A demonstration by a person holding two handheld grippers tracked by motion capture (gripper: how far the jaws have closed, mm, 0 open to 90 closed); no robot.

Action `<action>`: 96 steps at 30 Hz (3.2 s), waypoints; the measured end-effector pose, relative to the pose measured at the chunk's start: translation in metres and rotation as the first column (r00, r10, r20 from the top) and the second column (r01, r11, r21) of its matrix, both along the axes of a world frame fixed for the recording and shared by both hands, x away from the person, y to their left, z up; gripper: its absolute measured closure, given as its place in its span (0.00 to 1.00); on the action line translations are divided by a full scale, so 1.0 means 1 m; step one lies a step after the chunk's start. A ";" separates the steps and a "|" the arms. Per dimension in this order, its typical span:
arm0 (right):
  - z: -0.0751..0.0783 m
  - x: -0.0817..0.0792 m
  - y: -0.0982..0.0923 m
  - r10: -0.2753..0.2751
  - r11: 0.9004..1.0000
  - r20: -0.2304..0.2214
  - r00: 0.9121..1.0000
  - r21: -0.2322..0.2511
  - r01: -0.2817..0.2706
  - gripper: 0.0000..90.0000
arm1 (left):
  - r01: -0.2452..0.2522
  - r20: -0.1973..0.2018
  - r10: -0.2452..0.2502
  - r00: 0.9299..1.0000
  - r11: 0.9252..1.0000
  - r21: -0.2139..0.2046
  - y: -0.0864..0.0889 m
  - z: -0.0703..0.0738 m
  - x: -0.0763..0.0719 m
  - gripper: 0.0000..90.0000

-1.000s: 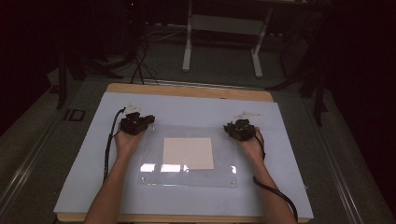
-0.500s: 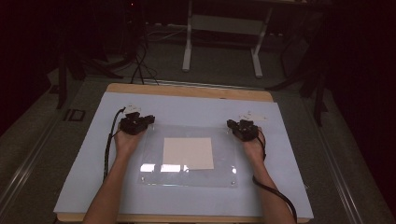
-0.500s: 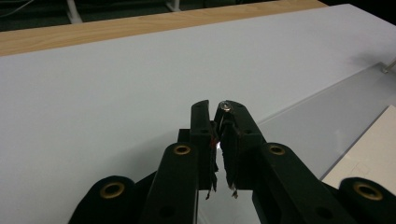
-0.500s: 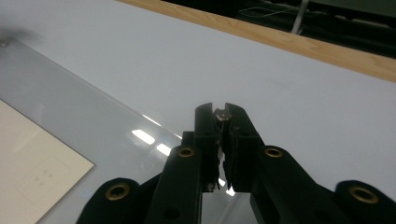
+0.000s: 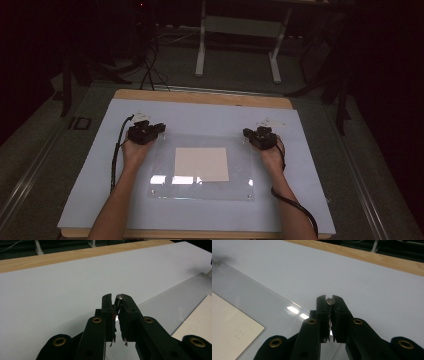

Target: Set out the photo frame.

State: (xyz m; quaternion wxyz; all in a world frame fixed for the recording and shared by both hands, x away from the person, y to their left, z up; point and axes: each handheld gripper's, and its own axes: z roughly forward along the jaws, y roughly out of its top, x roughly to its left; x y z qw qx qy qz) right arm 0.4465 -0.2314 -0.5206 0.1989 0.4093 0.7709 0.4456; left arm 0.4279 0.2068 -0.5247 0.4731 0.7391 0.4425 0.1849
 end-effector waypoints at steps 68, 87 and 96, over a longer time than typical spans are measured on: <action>0.106 -0.044 0.017 0.228 0.972 -0.190 0.955 -0.005 -0.233 1.00 | -0.184 -0.349 0.136 0.927 0.977 -0.110 -0.005 0.009 0.055 0.95; 0.135 -0.120 0.028 0.388 0.921 -0.183 0.903 0.053 -0.385 1.00 | -0.192 -0.359 0.138 0.923 0.974 -0.119 -0.005 0.009 0.056 0.94; 0.125 -0.154 0.044 0.435 0.901 -0.118 0.893 0.052 -0.432 1.00 | -0.190 -0.365 0.133 0.921 0.974 -0.123 -0.005 0.009 0.056 0.94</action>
